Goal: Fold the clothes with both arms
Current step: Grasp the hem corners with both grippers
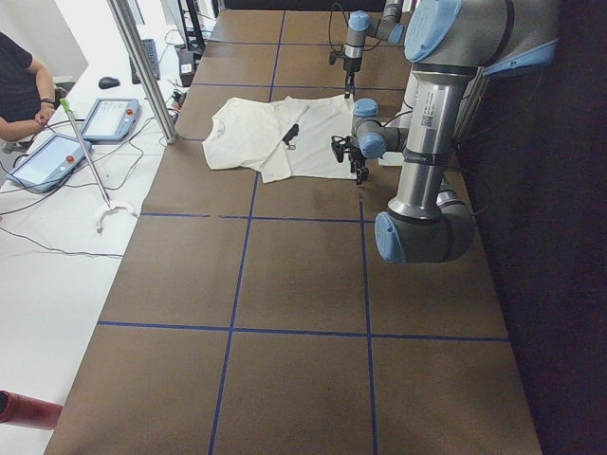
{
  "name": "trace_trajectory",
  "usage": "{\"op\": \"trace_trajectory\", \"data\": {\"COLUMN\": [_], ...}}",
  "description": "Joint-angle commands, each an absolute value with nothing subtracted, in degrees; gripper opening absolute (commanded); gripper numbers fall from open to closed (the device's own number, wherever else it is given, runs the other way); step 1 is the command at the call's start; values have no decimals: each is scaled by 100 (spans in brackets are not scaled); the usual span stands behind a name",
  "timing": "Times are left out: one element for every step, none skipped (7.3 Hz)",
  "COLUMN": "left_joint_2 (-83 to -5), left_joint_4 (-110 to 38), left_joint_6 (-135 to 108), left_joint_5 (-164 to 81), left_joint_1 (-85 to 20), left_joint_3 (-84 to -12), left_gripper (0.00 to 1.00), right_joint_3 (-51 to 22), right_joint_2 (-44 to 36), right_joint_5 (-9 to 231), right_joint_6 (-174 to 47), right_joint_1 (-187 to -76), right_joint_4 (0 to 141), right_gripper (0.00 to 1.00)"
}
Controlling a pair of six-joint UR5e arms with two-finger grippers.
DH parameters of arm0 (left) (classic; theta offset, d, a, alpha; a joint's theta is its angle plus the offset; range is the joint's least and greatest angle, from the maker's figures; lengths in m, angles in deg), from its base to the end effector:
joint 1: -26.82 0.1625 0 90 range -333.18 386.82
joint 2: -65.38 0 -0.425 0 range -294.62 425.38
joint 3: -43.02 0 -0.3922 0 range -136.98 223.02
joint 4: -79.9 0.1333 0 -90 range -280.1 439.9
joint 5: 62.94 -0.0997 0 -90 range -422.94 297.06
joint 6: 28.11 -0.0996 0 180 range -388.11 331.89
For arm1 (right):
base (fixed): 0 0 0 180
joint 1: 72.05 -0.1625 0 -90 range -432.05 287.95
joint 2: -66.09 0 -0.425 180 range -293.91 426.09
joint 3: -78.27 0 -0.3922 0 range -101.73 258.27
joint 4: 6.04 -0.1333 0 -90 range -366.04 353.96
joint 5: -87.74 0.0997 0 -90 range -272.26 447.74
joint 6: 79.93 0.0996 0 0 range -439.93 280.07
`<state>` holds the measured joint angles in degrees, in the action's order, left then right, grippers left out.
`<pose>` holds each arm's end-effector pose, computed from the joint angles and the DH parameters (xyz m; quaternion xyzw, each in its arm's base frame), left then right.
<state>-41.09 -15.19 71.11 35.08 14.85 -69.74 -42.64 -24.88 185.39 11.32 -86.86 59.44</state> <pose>0.5275 -0.2339 0.3229 -0.0557 0.3777 -0.1439 0.9130 -0.4246 -0.2364 0.3679 -0.0050 -0.4604 0.0937 0.8828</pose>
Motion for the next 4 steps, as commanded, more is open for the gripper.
{"op": "trace_trajectory", "data": {"left_joint_2": [-4115, -4158, -4159, -4159], "left_joint_4": [-1519, -1519, -1519, -1519], "left_joint_6": [7112, 7120, 7120, 7129], "left_joint_5": [3506, 3515, 3515, 3515], "left_joint_1": [1487, 1487, 1487, 1487], "left_joint_3": [-6966, -6966, -6966, -6966], "left_gripper": [64, 51, 36, 25], "right_joint_3": [-4267, -4267, -4267, -4267], "right_joint_2": [-2488, -2488, -2488, -2488], "right_joint_5": [18547, 18556, 18565, 18582], "right_joint_6": [1131, 1131, 1131, 1122], "right_joint_1": [-8699, -8716, -8725, -8743], "right_joint_4": [5944, 5944, 5944, 5944], "right_gripper": [0, 0, 0, 0]}}
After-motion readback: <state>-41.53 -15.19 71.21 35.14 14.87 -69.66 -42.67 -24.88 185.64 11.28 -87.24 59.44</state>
